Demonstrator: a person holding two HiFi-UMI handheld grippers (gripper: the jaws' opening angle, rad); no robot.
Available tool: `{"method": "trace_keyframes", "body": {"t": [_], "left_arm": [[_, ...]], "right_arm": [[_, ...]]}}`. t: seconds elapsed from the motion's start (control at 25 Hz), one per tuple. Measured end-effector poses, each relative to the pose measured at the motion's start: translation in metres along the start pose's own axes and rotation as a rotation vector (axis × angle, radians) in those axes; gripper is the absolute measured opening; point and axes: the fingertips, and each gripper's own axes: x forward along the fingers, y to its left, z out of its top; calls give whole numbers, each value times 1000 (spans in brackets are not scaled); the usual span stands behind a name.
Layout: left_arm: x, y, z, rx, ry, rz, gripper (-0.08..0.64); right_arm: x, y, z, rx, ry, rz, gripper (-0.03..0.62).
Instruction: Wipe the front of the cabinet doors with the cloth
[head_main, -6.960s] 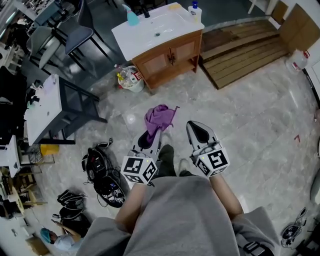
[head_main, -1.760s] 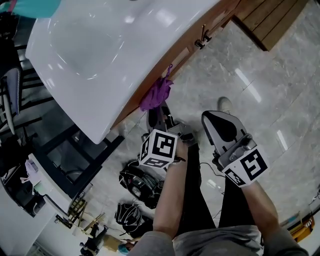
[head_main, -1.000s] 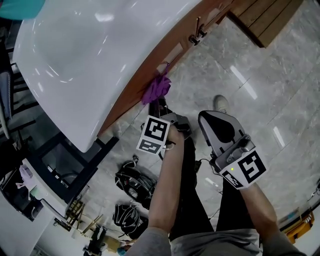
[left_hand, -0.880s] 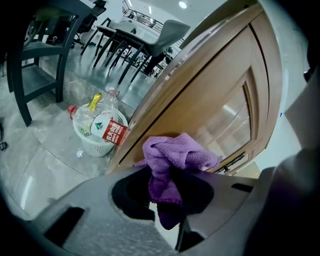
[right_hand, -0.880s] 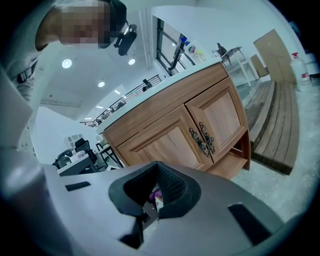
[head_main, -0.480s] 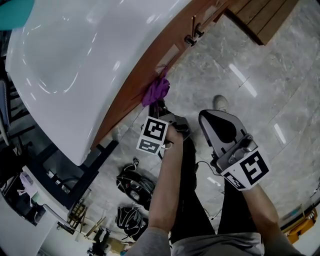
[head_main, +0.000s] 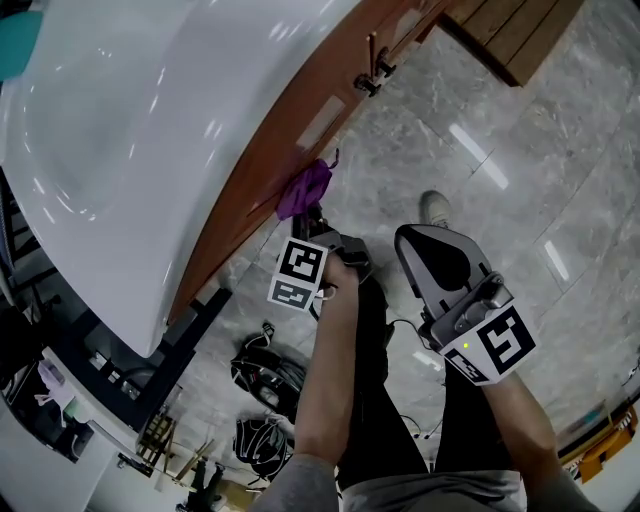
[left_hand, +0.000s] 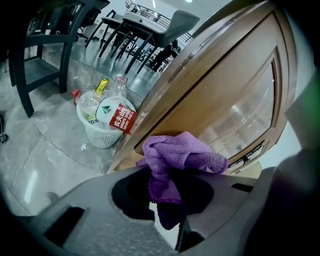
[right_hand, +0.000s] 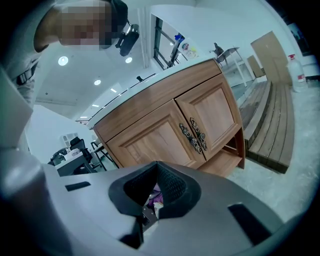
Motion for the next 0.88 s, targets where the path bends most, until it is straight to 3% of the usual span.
{"method": "trace_keyframes", "body": {"t": [0.36,0.88], "left_arm": [[2,20,-16,-121,36,21,78],[-49,-7,-34,-71,59,-22,77]], "right_arm": [[-3,-9,-12,22,9,-25,9],[-13,1,2,13,5,20,9]]}}
